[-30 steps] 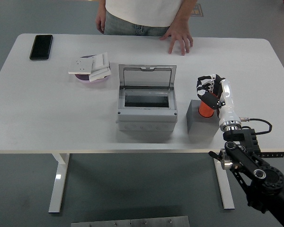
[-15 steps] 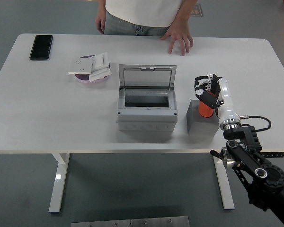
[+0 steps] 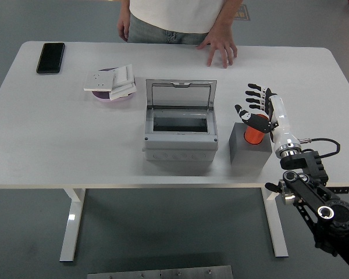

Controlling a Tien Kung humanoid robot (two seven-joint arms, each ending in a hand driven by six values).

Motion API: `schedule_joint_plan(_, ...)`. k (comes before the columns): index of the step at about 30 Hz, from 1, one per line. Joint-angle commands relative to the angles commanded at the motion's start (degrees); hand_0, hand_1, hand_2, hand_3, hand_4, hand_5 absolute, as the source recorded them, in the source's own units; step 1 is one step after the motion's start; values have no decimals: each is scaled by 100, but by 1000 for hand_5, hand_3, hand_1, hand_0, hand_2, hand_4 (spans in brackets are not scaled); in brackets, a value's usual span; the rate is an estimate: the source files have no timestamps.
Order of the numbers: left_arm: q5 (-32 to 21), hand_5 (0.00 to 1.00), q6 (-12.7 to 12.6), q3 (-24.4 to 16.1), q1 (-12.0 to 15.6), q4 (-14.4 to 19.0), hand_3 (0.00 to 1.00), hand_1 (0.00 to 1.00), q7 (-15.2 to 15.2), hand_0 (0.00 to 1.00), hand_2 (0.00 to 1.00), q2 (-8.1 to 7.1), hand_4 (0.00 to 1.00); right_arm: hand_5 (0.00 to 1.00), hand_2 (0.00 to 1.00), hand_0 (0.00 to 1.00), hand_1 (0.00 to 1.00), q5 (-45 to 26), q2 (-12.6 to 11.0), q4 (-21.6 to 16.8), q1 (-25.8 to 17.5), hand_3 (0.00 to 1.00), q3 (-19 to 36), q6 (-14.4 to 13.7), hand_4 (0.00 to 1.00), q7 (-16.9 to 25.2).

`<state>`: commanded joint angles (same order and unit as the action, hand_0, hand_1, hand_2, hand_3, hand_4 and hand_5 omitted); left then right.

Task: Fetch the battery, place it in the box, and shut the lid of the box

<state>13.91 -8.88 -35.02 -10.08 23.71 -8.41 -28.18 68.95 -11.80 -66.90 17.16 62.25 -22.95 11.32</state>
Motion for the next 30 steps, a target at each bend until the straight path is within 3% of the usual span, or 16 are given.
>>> schedule_joint_plan(4,0,101,-1,-2,1,1,555,756,-1,589,594,1,597,85,725,780,734,4,15,-5,-29,786,-16,-11,890,20)
schedule_joint_plan(5,1,102,-1,-3,1,1,554,756,-3,590,593,2,595,114,736,849,748,7,25,-7,-36,798,-18,-12,908,25)
schedule_joint_plan(17,0,100,-1,-5,15,7,553,756,-14,591,590,20,593,141,708,853,724,49,118,-10,-74,786,-40,-32,922,72)
schedule_joint_plan(28,11,95,-5,-3,22,12,555,756,-19,591,590,29,588,146,705,850,720,45,35,-14,-51,783,1,-48,926,91)
schedule_joint_plan(30,5,91,-7,-2,26,13,555,756,-17,592,588,31,585,168,668,836,699,22,18,-18,-54,768,11,-59,934,114)
